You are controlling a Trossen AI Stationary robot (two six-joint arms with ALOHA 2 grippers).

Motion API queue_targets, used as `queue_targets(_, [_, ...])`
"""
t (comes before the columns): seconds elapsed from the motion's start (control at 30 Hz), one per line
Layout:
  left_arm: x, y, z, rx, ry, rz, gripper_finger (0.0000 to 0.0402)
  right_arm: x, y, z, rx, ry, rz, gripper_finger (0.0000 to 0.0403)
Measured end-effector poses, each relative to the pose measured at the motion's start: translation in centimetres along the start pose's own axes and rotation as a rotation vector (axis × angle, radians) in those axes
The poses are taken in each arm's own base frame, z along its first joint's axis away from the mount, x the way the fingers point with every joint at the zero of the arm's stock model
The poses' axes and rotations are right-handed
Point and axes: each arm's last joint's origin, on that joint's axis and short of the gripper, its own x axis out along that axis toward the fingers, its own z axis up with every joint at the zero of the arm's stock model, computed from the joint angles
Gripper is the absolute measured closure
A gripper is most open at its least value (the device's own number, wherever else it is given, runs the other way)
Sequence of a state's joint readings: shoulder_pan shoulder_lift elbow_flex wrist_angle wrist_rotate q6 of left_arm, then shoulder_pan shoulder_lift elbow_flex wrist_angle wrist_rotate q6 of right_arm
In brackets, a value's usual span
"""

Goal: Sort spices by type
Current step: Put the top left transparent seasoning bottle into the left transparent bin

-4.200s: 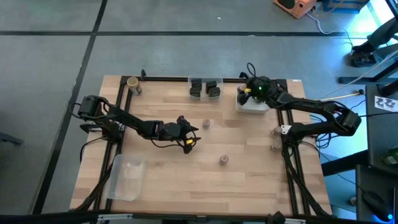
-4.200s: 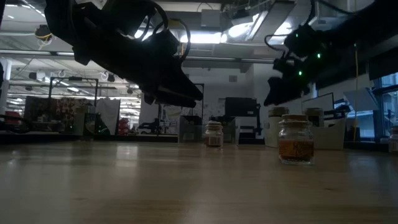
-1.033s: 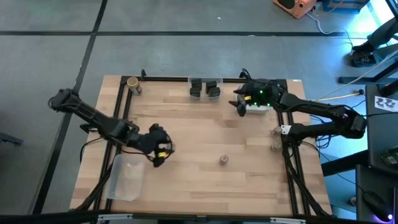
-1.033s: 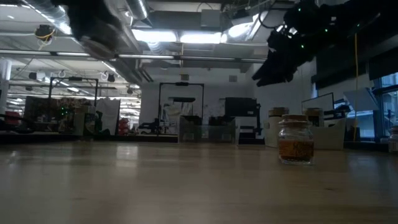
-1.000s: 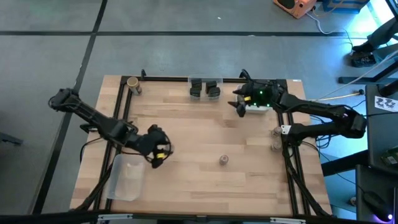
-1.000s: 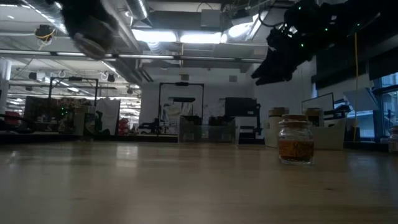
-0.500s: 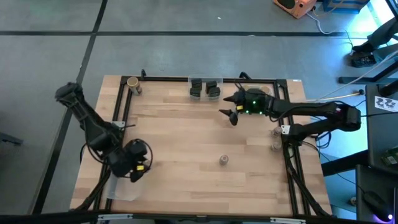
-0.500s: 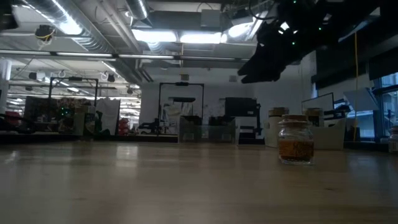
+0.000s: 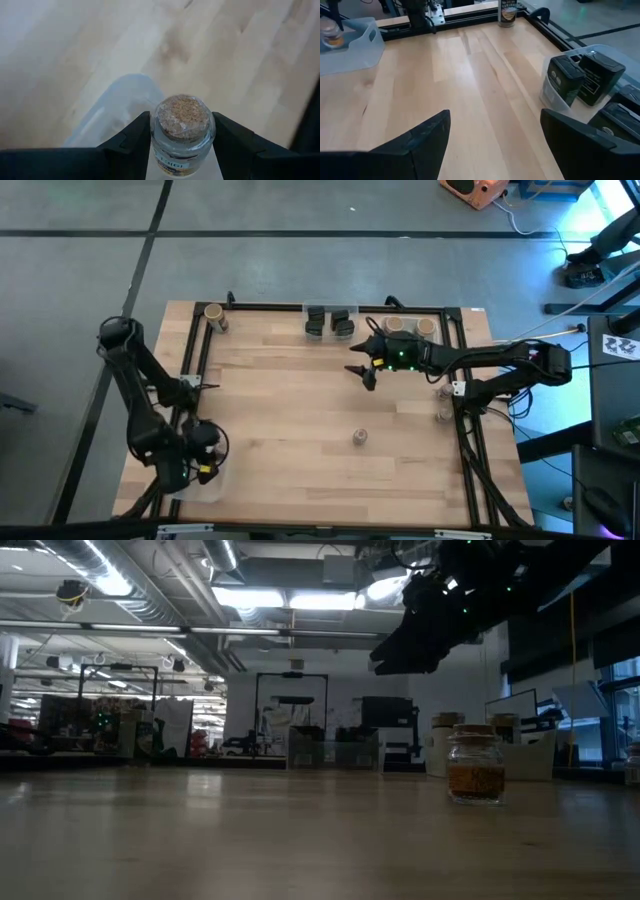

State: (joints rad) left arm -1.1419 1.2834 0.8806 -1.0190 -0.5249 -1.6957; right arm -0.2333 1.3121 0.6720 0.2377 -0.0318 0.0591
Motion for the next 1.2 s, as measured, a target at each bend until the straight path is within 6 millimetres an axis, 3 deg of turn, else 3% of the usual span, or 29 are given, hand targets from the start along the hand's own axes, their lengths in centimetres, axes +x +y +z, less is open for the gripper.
queue_targets(0.37, [2.7, -0.2, -3.6, 0.059, -0.12, 0.199, 0.024, 0.0, 0.0, 0.0, 0.024, -0.002, -0.012, 0.0095])
queue_targets(0.8, [5.8, -0.5, -5.6, 0.068, -0.199, 0.308, 0.0227, 0.0, -0.1, 0.1, 0.04, -0.009, -0.023, 0.0095])
queue_targets(1.0, [5.4, -0.5, -5.4, 0.038, -0.174, 0.292, 0.0189, 0.0, -0.1, 0.1, 0.041, -0.009, -0.024, 0.0095])
queue_targets(1.2, [3.7, -0.3, -4.3, 0.013, -0.141, 0.234, 0.0158, 0.0, -0.1, 0.1, 0.04, -0.01, -0.024, 0.0095])
